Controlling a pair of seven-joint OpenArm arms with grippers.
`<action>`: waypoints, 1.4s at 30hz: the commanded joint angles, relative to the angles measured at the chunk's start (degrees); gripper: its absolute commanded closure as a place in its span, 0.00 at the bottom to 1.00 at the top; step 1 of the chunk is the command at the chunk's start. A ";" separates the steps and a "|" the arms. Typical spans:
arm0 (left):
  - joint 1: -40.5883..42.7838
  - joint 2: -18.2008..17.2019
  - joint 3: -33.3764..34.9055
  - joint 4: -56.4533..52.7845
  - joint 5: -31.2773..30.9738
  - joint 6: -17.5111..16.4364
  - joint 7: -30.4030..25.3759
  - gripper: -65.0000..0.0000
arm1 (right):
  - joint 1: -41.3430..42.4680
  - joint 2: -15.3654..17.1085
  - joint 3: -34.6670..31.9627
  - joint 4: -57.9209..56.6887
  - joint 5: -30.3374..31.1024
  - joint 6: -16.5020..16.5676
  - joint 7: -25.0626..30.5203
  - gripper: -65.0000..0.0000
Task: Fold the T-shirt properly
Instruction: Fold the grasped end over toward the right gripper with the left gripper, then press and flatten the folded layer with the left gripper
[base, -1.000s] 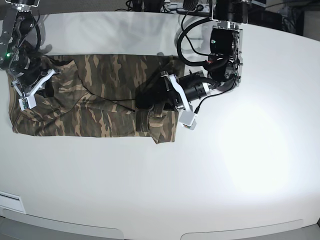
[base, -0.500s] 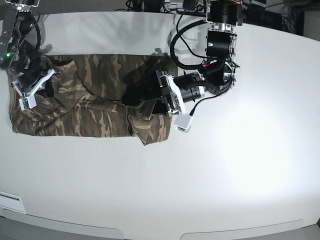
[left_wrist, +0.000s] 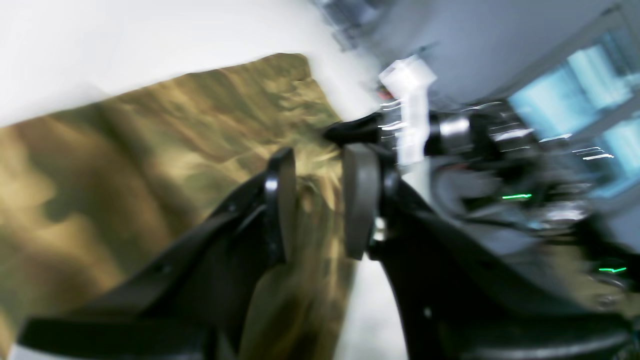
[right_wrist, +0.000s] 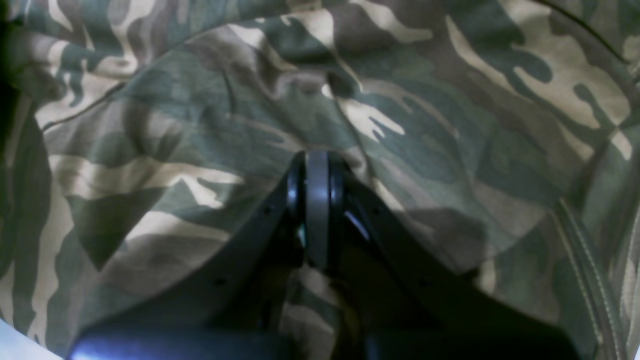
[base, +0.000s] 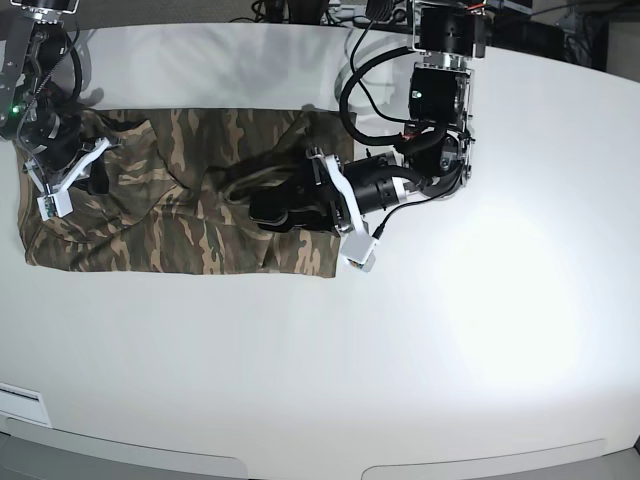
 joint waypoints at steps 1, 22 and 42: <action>-0.94 0.39 1.11 0.94 1.77 -0.17 -1.31 0.72 | 0.02 0.81 0.26 0.72 0.17 0.37 -1.22 1.00; 0.57 -1.86 -10.23 8.07 15.87 11.76 -3.43 1.00 | 0.22 0.81 0.26 0.72 0.00 0.37 -1.81 1.00; 0.81 -2.27 15.82 6.95 39.08 18.14 -11.82 1.00 | 0.20 0.81 0.26 0.72 0.20 0.37 -1.81 1.00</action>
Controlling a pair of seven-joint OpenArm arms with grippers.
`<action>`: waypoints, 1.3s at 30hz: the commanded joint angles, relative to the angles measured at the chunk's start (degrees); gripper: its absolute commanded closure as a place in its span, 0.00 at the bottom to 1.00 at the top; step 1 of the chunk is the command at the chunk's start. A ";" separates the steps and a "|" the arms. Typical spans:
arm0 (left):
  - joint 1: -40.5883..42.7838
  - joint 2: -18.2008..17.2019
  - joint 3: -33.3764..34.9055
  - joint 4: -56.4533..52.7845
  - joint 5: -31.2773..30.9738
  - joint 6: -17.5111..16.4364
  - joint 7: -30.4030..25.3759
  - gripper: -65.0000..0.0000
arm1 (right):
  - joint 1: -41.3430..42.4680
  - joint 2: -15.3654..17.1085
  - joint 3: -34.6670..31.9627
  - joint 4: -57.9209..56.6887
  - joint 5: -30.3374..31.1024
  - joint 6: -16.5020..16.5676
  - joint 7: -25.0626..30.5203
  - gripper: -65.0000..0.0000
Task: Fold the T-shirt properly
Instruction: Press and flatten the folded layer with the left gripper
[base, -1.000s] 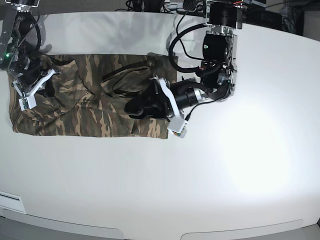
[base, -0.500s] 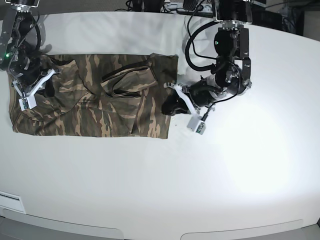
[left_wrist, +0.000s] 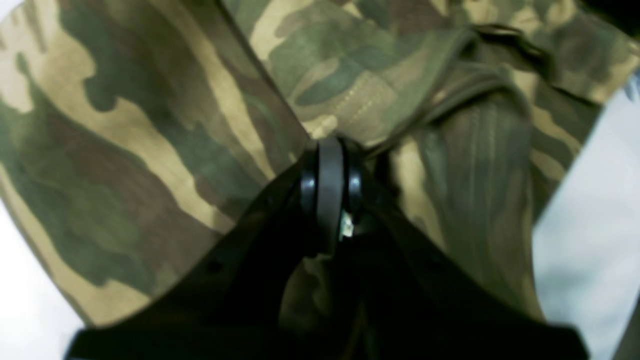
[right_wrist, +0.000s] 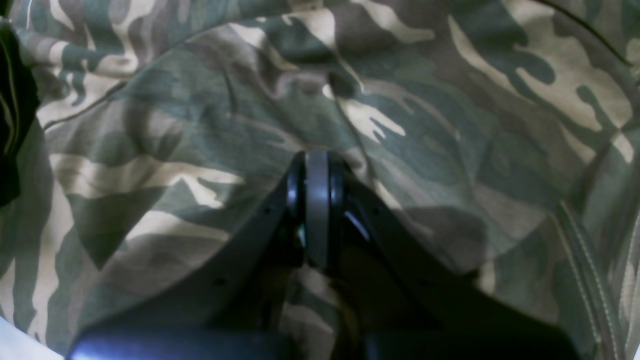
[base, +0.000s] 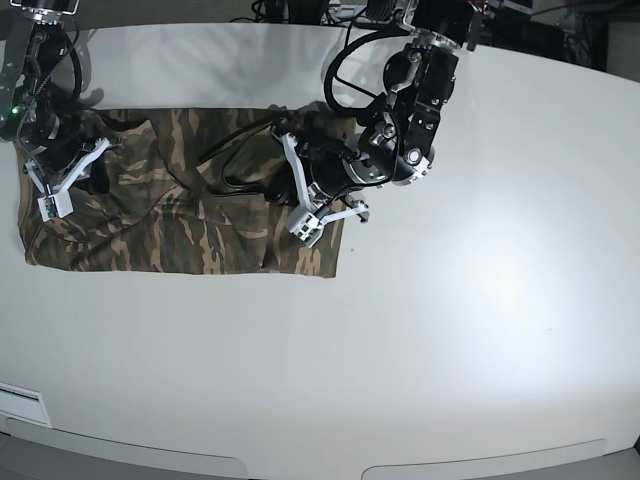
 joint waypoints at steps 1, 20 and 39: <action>-1.03 0.39 0.09 0.28 -0.26 0.00 -3.76 1.00 | 0.00 0.81 0.22 0.68 0.17 0.24 -1.05 1.00; -9.60 2.10 -2.78 -6.12 -8.02 -15.45 -0.15 1.00 | 0.00 0.81 0.22 0.68 0.15 0.20 -1.05 1.00; -3.74 -1.95 -2.69 -17.66 5.22 -2.29 -5.40 1.00 | 8.55 3.02 0.35 0.72 6.32 -0.87 -0.11 0.61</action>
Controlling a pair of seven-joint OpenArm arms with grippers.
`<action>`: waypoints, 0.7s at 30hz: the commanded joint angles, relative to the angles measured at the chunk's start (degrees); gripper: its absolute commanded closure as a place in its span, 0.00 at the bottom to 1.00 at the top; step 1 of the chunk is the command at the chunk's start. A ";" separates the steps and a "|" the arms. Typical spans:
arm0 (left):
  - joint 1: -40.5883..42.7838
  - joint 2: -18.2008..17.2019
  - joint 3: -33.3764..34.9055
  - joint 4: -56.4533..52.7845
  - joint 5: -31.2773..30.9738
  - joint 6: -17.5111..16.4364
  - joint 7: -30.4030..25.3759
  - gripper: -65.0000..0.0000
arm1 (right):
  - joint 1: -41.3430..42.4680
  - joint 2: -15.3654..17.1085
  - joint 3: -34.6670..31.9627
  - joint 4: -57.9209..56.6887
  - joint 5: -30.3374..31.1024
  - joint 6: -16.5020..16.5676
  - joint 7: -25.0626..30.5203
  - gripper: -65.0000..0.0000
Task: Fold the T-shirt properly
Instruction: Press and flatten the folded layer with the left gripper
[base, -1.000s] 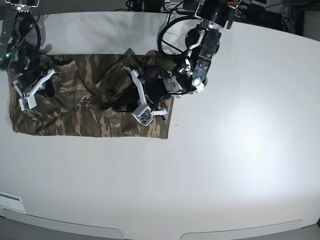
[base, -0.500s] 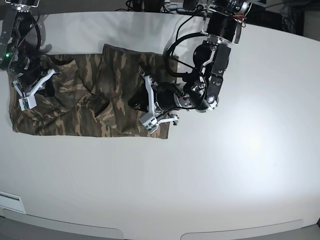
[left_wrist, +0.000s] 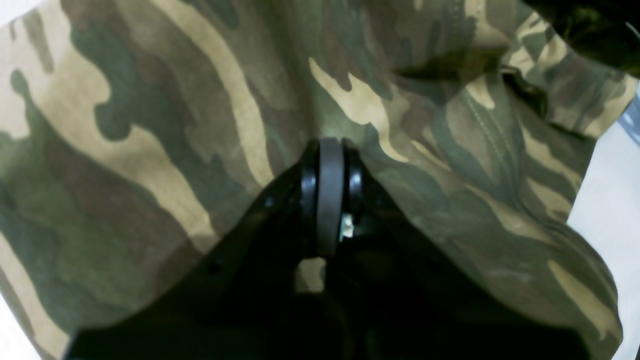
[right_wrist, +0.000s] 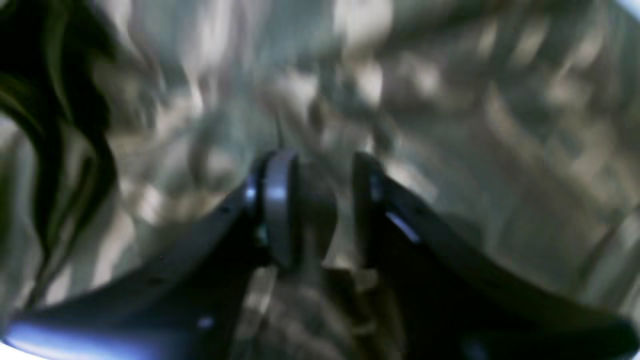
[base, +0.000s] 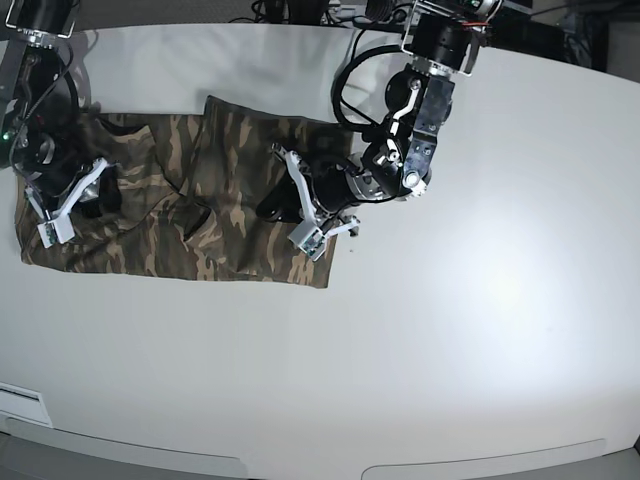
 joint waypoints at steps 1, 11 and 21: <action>0.33 -1.73 -0.20 -2.14 6.60 4.28 7.08 1.00 | 1.60 1.77 0.72 0.83 0.94 -0.04 0.79 0.57; 0.33 -6.80 -0.24 -2.91 3.93 3.96 7.39 1.00 | 1.99 4.31 10.05 -3.39 -8.87 -7.10 0.09 0.39; 0.33 -6.78 -0.24 -2.89 3.82 3.10 7.52 1.00 | 2.14 6.36 12.00 -26.03 6.21 2.54 -0.09 0.39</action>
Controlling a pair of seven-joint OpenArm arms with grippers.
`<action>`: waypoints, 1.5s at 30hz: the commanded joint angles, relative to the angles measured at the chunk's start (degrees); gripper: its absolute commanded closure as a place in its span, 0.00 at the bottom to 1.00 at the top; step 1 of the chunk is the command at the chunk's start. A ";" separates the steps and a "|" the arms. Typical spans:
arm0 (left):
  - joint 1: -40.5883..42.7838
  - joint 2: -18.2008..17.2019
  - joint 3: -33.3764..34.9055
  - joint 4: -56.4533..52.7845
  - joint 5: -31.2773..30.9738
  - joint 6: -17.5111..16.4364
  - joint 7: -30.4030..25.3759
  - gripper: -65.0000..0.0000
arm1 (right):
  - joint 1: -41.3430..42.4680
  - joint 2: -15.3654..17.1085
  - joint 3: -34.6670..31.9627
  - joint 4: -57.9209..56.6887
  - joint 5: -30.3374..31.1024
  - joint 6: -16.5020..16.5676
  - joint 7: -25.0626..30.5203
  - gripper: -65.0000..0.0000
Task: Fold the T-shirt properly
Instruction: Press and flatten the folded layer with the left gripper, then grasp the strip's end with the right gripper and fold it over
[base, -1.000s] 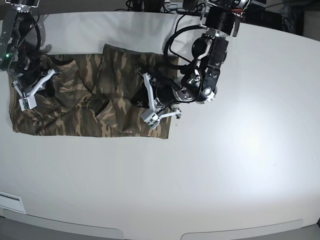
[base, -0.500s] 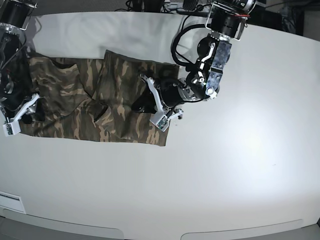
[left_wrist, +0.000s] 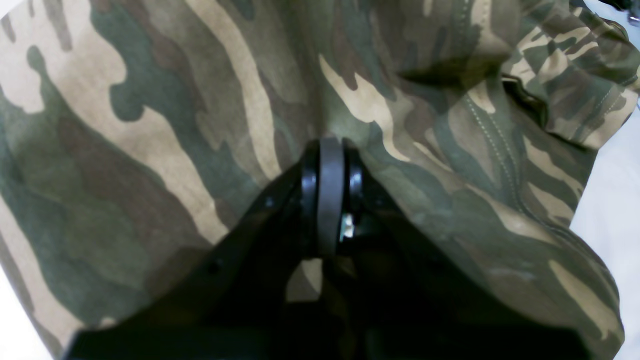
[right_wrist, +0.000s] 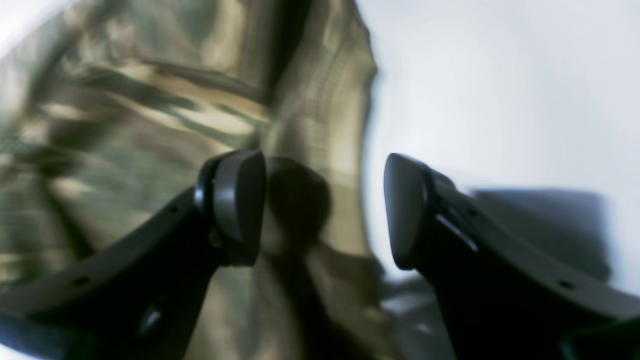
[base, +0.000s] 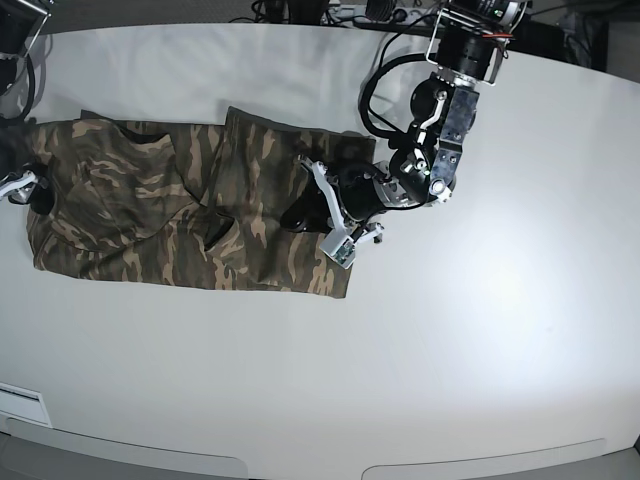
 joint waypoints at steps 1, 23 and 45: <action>1.07 -1.68 -0.33 -1.64 8.33 3.34 9.62 1.00 | 0.11 0.76 -0.09 -1.20 1.79 1.46 -4.15 0.39; 0.15 -1.07 -1.18 11.47 -3.93 3.34 16.63 1.00 | 3.06 -0.87 -0.90 -0.39 13.64 3.73 -13.46 1.00; 3.06 -4.59 -17.68 23.37 -7.06 1.60 23.15 0.86 | 1.36 1.51 -0.85 37.53 -4.28 -5.68 -11.82 1.00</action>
